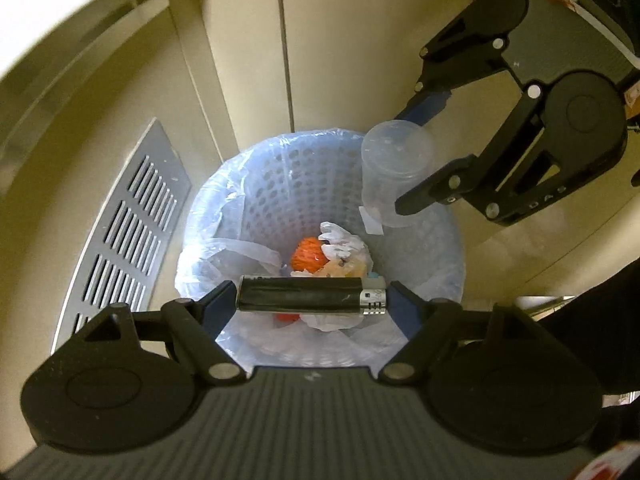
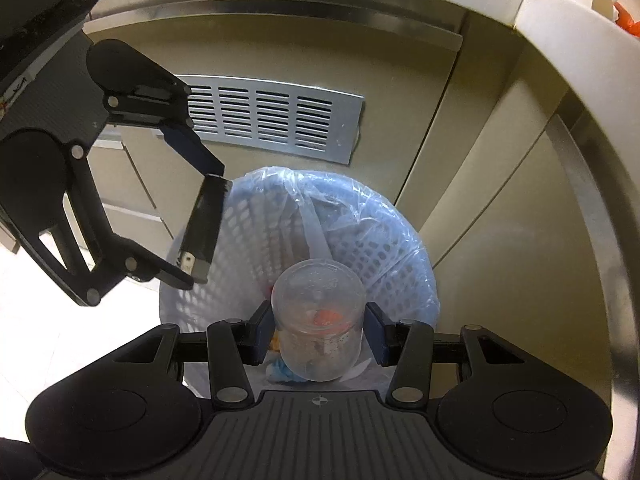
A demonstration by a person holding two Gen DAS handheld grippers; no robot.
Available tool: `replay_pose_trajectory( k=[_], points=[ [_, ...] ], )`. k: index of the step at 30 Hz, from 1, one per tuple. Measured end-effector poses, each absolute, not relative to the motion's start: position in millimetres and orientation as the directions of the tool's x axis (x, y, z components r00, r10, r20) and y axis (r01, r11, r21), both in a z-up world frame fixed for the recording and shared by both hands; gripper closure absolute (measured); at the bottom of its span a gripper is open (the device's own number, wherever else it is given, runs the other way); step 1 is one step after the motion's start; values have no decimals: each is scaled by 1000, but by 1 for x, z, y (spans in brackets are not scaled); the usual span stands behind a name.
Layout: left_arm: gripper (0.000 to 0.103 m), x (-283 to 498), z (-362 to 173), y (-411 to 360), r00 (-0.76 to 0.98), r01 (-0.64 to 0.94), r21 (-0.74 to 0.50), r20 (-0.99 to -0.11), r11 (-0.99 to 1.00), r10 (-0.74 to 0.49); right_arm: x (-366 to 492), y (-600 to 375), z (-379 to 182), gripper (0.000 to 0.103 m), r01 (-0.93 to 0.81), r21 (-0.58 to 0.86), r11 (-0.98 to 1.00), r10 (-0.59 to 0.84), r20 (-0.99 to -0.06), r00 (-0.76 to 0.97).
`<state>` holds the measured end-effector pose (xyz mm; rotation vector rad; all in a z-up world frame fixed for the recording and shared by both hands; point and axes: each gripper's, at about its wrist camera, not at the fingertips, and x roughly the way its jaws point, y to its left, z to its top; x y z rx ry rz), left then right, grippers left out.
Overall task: Collect trash
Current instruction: 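Open the left tool to drop the lighter into the wastebasket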
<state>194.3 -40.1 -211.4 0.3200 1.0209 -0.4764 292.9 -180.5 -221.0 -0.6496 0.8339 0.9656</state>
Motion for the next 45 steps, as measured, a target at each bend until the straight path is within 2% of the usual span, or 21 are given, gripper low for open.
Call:
replay_pose_trajectory(
  k=[19,27,45],
  points=[
    [23,204,-226,-46,420,570,59,-878,819,-229,292,-173,-230,55,-896,-108,430,416,-858,303],
    [19,210,-227,-39,423,529,50,-881,847,-212,292,-172,-233,55,-894,-103,435,409,-862,298],
    [19,195,-214,-33,445,471,29,-871,882,-209,292,-167,-231,55,-897,-102,430,417,-859,298]
  ],
)
